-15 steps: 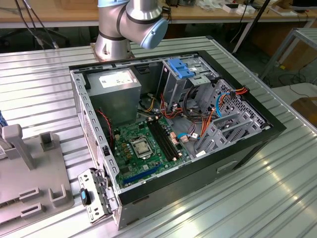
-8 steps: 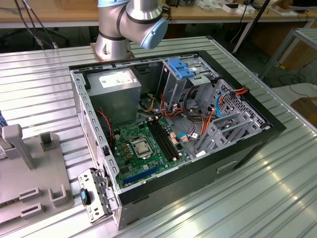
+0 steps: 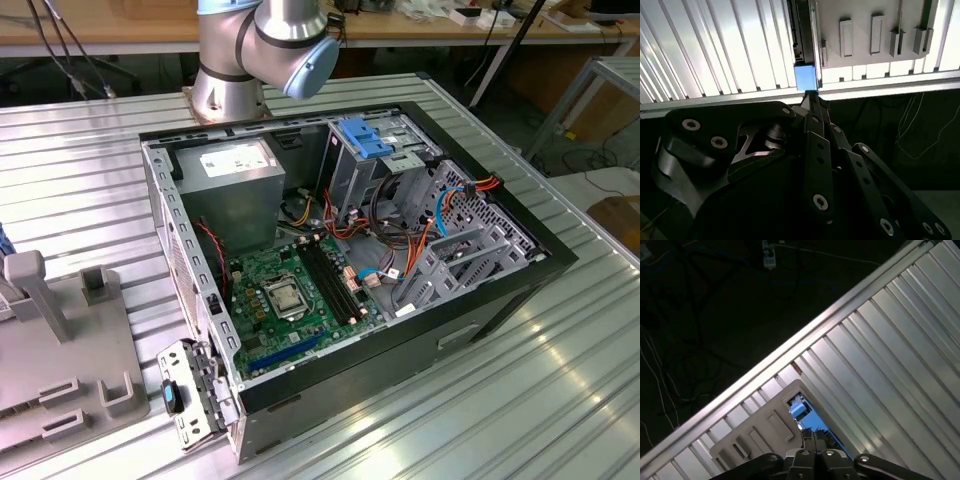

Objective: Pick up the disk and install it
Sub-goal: 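Pick up the disk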

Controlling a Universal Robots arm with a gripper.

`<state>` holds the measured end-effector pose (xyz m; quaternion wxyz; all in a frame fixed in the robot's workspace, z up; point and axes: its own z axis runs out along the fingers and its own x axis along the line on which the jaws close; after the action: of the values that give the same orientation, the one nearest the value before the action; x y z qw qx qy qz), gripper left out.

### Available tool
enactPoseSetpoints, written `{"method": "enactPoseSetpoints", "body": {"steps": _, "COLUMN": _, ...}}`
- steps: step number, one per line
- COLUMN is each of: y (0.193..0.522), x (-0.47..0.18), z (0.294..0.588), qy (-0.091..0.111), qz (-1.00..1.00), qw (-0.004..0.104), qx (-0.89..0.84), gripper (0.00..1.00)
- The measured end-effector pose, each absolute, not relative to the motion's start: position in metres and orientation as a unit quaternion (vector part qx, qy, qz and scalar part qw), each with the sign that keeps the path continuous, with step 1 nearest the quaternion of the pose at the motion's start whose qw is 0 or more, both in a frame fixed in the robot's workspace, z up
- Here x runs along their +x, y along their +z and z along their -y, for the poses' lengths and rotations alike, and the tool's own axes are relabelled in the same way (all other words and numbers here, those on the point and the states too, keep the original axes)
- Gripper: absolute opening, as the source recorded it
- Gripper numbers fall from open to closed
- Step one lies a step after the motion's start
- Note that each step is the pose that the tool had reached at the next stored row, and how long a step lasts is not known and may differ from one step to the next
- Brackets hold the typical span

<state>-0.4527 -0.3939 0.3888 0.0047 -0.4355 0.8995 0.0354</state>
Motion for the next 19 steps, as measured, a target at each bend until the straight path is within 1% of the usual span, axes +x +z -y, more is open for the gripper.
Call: {"method": "enactPoseSetpoints", "body": {"steps": 19, "y": 0.3836, "x": -0.4526, "z": 0.3940, "qy": 0.034, "qz": -0.773, "qw": -0.004, "qx": -0.634, "gripper": 0.11}}
